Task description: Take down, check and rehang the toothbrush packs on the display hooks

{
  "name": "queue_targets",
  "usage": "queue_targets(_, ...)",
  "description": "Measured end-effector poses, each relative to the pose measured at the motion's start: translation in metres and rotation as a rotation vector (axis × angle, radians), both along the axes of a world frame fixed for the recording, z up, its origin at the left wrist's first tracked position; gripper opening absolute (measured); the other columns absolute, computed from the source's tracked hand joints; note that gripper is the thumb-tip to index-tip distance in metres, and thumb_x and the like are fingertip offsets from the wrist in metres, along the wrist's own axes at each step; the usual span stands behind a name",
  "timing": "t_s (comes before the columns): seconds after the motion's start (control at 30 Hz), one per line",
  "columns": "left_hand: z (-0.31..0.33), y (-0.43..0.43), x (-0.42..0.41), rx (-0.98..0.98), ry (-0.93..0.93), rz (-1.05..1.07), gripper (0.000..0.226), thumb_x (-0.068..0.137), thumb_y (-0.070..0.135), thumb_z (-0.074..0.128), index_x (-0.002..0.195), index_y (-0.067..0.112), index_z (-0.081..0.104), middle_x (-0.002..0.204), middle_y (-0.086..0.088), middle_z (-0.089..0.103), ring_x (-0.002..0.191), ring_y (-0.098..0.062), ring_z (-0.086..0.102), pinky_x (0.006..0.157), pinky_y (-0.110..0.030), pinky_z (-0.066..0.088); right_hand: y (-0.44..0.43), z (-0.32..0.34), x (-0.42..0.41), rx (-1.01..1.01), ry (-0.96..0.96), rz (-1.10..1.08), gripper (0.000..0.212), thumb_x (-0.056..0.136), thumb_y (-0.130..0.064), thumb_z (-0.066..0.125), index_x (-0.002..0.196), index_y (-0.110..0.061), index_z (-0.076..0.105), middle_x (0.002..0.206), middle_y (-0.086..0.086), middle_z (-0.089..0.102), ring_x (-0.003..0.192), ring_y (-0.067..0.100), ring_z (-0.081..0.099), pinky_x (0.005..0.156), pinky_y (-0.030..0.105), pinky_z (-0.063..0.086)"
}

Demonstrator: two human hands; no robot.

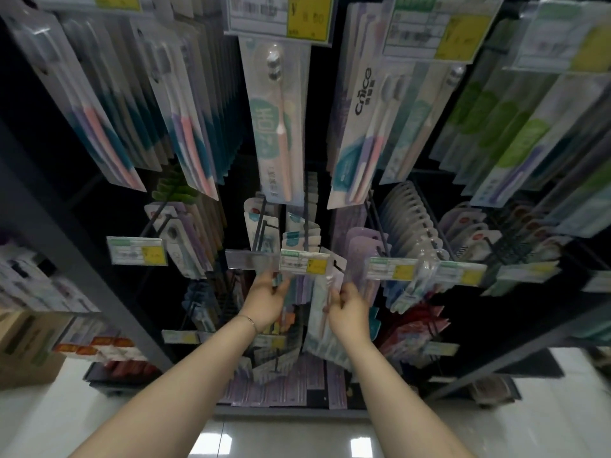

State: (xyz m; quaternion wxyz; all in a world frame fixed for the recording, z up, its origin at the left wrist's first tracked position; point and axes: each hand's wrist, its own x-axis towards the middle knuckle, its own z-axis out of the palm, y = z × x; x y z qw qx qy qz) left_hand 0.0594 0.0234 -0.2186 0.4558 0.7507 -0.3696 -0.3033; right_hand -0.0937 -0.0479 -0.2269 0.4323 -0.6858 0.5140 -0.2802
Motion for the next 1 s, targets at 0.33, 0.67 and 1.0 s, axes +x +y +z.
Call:
queue_targets(0.33,-0.018,0.019,-0.016,0.378,-0.033,-0.327,0.062,0.094,0.03,0.059,0.144,0.011,0.03,0.142,-0.011,0.041,0.127,-0.02,0.045,0.096,-0.022,0.039,0.016,0.002,-0.039,0.112,-0.061,-0.042,0.025,0.095,-0.019,0.058,0.071,-0.019,0.052,0.073,0.006,0.063,0.071,0.022,0.067,0.069,0.034,0.055)
queue_targets(0.67,-0.006,0.016,-0.057,0.097,-0.127,-0.514,0.03,0.089,0.022,0.067,0.117,0.029,0.06,0.109,0.011,0.067,0.099,-0.003,0.062,0.095,-0.031,0.051,0.026,0.044,-0.078,0.071,-0.105,0.151,0.005,0.092,-0.007,0.06,0.093,-0.005,0.064,0.083,0.015,0.069,0.07,0.016,0.067,0.078,0.034,0.057)
queue_targets(1.0,0.034,0.021,-0.078,-0.219,-0.113,-0.442,0.008,0.091,0.02,0.064,0.098,0.024,0.065,0.092,0.011,0.069,0.089,-0.002,0.064,0.083,-0.027,0.054,0.035,0.099,-0.088,-0.066,-0.364,0.099,0.019,0.093,0.001,0.056,0.089,-0.016,0.066,0.075,-0.002,0.069,0.066,0.01,0.064,0.064,0.025,0.054)
